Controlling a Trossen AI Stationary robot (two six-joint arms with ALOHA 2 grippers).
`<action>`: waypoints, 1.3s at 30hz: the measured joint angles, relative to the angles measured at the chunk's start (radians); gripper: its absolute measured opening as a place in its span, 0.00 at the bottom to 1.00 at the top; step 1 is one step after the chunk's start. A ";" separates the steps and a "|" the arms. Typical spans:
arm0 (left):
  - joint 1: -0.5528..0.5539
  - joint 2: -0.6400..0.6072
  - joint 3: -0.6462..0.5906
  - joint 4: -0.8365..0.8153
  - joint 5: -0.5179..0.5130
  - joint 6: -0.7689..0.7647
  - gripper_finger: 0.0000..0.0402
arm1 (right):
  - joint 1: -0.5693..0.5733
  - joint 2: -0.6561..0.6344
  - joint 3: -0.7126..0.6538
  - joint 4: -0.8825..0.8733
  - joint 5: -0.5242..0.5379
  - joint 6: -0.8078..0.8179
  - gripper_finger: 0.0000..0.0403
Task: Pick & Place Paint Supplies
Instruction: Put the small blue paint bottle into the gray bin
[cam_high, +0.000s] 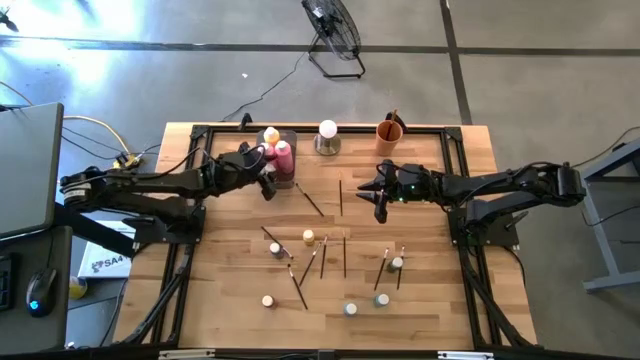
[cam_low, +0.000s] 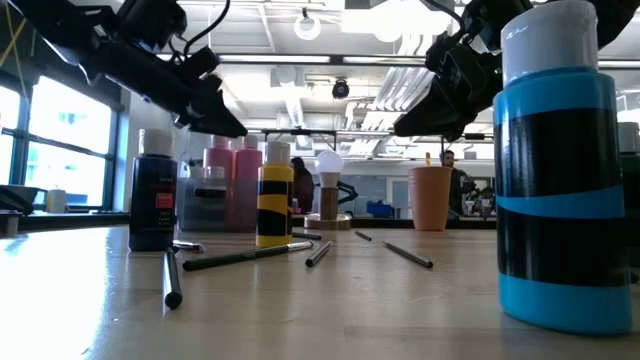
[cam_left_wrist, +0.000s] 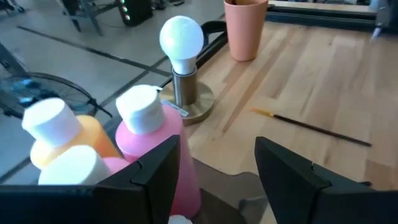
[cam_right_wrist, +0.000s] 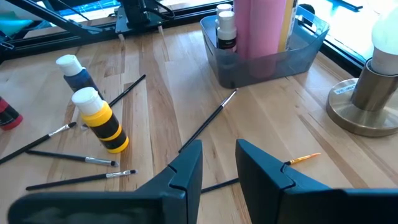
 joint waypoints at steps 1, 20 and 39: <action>0.000 -0.004 0.000 -0.001 0.016 -0.002 0.50 | 0.000 0.000 0.000 0.000 0.000 0.000 0.23; 0.000 -0.012 0.000 -0.012 0.074 -0.005 0.50 | 0.000 0.000 0.000 0.000 0.000 0.000 0.23; 0.000 -0.012 0.000 -0.012 0.076 -0.005 0.50 | 0.000 0.000 0.000 0.000 0.000 0.000 0.23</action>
